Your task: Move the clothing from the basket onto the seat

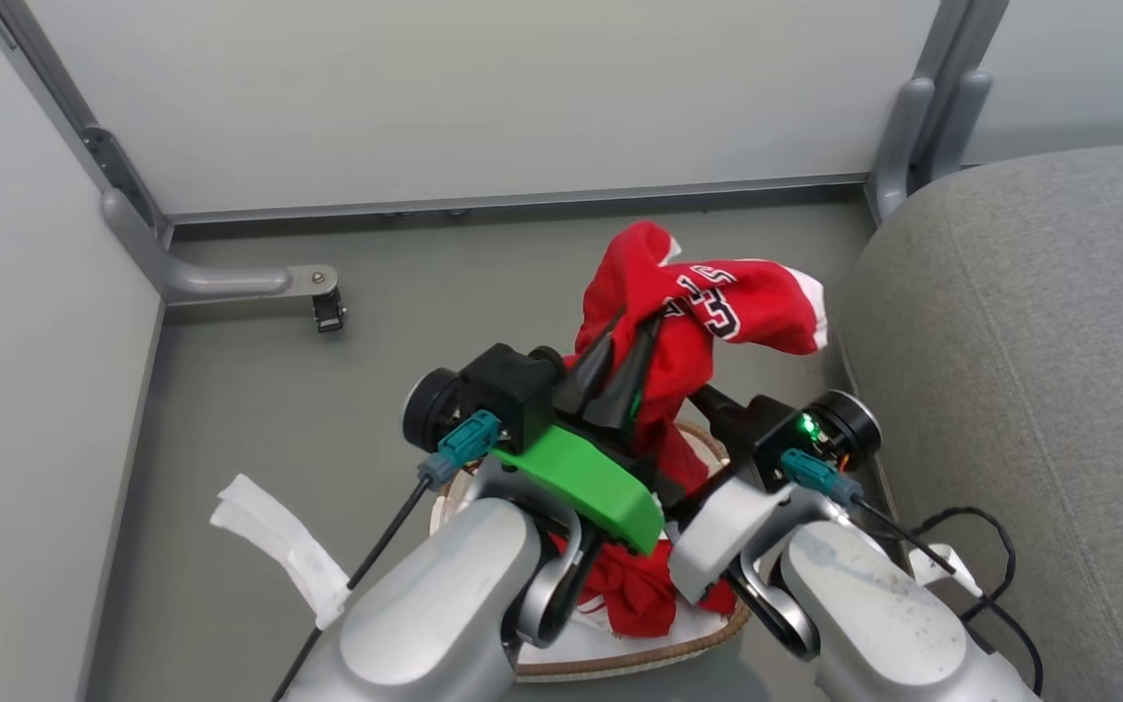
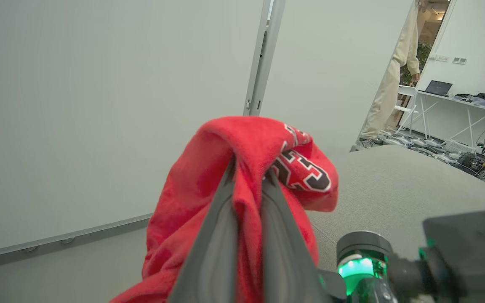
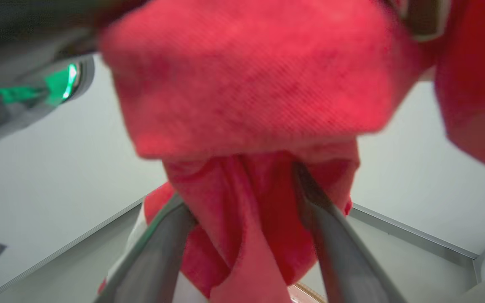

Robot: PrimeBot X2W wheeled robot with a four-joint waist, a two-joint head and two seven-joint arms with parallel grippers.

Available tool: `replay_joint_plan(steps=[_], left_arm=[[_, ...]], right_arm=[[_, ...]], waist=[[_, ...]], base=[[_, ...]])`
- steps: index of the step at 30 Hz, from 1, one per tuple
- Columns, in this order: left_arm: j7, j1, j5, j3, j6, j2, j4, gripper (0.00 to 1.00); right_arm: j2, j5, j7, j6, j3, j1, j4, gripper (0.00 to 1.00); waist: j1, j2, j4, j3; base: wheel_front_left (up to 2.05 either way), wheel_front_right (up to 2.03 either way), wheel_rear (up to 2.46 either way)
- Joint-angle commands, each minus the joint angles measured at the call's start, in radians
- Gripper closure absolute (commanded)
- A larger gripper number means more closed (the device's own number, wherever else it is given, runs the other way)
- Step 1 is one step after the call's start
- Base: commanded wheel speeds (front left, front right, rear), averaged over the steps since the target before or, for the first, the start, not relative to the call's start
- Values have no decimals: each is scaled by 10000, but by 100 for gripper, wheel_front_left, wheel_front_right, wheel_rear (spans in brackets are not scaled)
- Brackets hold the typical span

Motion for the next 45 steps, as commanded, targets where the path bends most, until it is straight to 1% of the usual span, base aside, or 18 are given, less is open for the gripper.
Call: replay_joint_plan(steps=[1, 2, 3, 4, 9, 10, 11, 12, 13, 18, 22, 25, 32, 38, 42, 45], left_arm=[[-7, -173, -130, -155, 47, 10, -126, 100], [-9, -199, -246, -286, 88, 13, -193, 100], [-9, -204, -376, -402, 106, 16, -252, 100], [-9, -225, -445, -488, 139, 16, -299, 100], [-7, -292, -605, -682, 348, 11, -293, 100], [-7, -285, -556, -652, 385, 13, -258, 98], [-7, -273, -418, -586, 454, 13, -215, 52], [-7, -209, -383, -540, 476, 13, -141, 18], [-7, -134, -287, -457, 495, 10, -90, 0], [-4, 161, 257, 160, 488, 11, 182, 0], [-1, 450, 614, 723, 349, 15, 448, 0], [-3, 662, 959, 1149, 182, 14, 583, 0], [-3, 1134, 1407, 1608, -296, 20, 700, 0], [-3, 1473, 1565, 1925, -588, 24, 840, 0], [-3, 1595, 1603, 2008, -686, 30, 915, 0], [-3, 1593, 1632, 1982, -725, 30, 964, 0]], right_arm=[[29, -43, -45, -3, 11, -181, 213, 0], [65, -29, -45, -3, 29, -305, 396, 0], [87, -3, -45, -3, 51, -422, 582, 67], [100, 61, -43, -3, 53, -498, 730, 99], [150, 381, -34, -3, -122, -678, 939, 100], [151, 431, -34, -3, -177, -631, 923, 100], [144, 442, -34, -3, -218, -552, 889, 100], [146, 436, -34, -3, -226, -478, 858, 100], [142, 448, -34, -3, -261, -389, 818, 100], [105, 402, -34, -3, -513, -48, 420, 100], [-62, 424, -34, -3, -688, 246, 96, 100], [-170, 496, -34, -4, -753, 445, -166, 100], [-364, 689, -34, -5, -1049, 905, -652, 100], [-278, 942, -34, -5, -1414, 1309, -888, 100], [-314, 969, -34, -5, -1603, 1406, -922, 100], [-437, 949, -34, -5, -1866, 1343, -955, 100]], waist=[[1, 0, 171, 121], [1, 0, 233, 150], [1, 0, 298, 179], [1, 0, 344, 203], [1, 0, 467, 348], [1, 0, 446, 370], [1, 0, 393, 398], [1, 0, 316, 419], [1, 0, 211, 448], [1, 0, -594, 603], [1, 0, -1478, 674], [1, 0, -2260, 733], [1, 0, -3951, 789], [1, 0, -5309, 835], [1, 0, -5889, 936], [1, 0, -6054, 1051]], base=[[0, 0, 0], [0, 0, 0], [0, 0, 0], [0, 0, 0], [0, 0, 0], [0, 0, 0], [0, 0, 0], [0, 0, 0], [0, 0, 0], [0, 0, 0], [0, 0, 0], [0, 0, 0], [0, 0, 0], [0, 0, 0], [0, 0, 0], [0, 0, 0]])
